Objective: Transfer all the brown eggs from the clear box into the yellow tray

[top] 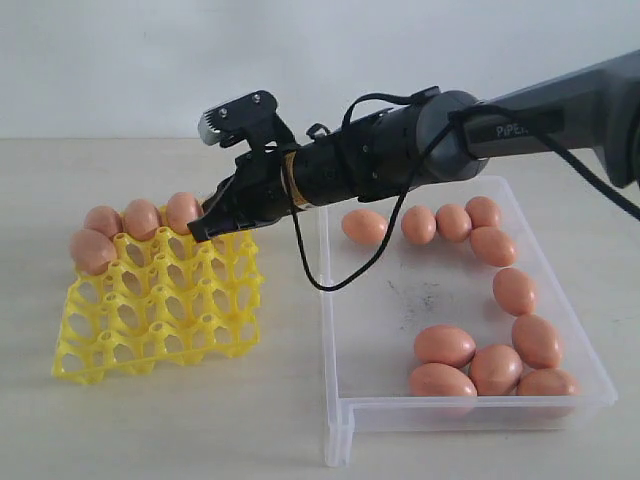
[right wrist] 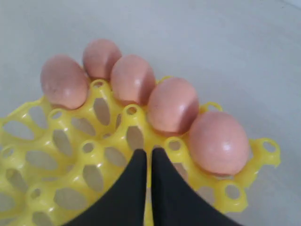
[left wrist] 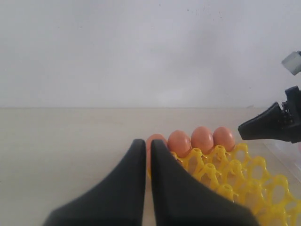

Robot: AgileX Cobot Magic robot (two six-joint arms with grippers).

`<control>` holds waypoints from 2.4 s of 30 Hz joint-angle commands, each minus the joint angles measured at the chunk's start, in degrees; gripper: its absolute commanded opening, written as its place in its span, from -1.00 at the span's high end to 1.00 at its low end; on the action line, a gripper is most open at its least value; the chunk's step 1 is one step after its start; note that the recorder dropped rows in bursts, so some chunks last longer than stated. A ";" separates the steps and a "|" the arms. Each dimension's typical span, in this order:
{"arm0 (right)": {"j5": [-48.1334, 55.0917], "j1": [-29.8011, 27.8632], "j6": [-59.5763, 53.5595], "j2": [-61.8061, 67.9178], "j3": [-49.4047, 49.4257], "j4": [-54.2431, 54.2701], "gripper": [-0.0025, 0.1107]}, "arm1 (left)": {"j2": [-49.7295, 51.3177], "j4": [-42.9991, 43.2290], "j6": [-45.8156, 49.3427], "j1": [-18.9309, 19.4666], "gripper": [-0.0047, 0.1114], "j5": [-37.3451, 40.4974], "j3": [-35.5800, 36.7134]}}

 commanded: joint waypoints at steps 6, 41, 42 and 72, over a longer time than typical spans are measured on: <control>3.98 1.04 8.30 0.61 1.38 -9.60 0.96 | -0.17 -0.30 0.01 0.12 0.85 -0.83 0.22; 9.69 1.04 9.68 3.49 2.44 -9.60 0.96 | -0.17 -0.30 0.01 0.12 0.85 -0.83 0.22; 9.69 1.04 9.81 3.49 2.44 -9.60 0.96 | -0.17 -0.30 0.01 0.12 0.85 -0.83 0.22; 7.12 2.04 10.29 2.83 -0.40 -9.60 0.96 | -0.17 -0.30 0.01 0.12 0.85 -0.83 0.22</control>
